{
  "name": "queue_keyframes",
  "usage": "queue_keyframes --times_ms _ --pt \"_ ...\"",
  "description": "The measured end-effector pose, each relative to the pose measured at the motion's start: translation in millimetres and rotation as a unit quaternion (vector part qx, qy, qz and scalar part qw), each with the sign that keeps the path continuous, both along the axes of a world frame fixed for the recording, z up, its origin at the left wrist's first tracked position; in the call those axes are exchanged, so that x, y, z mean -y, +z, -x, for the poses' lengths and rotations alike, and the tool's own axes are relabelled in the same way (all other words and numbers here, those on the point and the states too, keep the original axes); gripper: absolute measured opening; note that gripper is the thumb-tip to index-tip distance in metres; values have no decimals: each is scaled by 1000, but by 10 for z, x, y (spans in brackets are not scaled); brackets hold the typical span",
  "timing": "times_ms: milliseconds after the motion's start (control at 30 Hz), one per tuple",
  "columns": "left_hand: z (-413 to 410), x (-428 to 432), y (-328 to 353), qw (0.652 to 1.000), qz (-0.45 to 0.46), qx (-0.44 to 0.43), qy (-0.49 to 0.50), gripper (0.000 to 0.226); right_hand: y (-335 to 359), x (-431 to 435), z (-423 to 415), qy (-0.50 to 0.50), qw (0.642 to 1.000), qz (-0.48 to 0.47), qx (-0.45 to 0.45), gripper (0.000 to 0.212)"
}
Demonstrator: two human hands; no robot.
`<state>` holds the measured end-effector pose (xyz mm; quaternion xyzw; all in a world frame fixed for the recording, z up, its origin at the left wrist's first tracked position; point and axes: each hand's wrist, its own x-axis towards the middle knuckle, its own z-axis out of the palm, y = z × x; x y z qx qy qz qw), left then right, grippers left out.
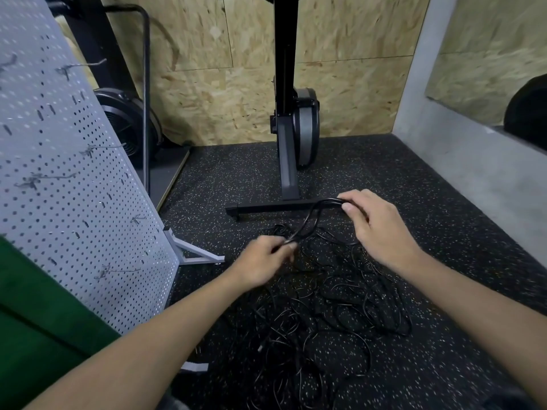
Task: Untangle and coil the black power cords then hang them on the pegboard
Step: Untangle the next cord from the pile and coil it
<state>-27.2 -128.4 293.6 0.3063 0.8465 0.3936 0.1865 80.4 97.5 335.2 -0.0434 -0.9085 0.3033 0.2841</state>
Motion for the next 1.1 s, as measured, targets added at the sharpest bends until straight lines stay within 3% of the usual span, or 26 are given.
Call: queue_keyframes --times_ms 200,300,400,467,600,633,767,900,1033,1067,1100 --pt "93 21 11 990 -60 -90 86 31 -267 -362 -12 26 978 -75 193 35" --pt "5 -42 73 992 -34 -116 28 29 -305 -314 -72 32 957 -110 265 64" --pt "-101 -143 152 988 -26 -150 -36 25 -252 -88 -87 84 954 -110 267 90" --pt "-115 -203 183 983 -44 -170 -56 25 -272 52 -55 106 954 -110 256 80" --pt "-91 -245 190 980 -61 -170 -78 25 -274 78 -2 93 972 -111 182 20" --pt "-84 -240 174 983 -59 -156 -77 24 -255 67 -4 101 973 -97 185 17" --pt "38 -109 -19 993 31 -77 -90 13 -136 -6 -63 98 983 2 158 27" --pt "91 12 -255 993 70 34 -86 21 -67 -78 -113 81 988 49 120 30" --pt "154 5 -234 996 67 -53 -28 27 -87 -169 -136 65 975 12 214 24" --pt "164 -14 -206 996 56 -72 -22 27 -83 -179 -151 61 965 -15 253 27" --pt "150 -41 -156 995 51 -87 -27 26 -60 -162 -162 59 958 -45 278 51"
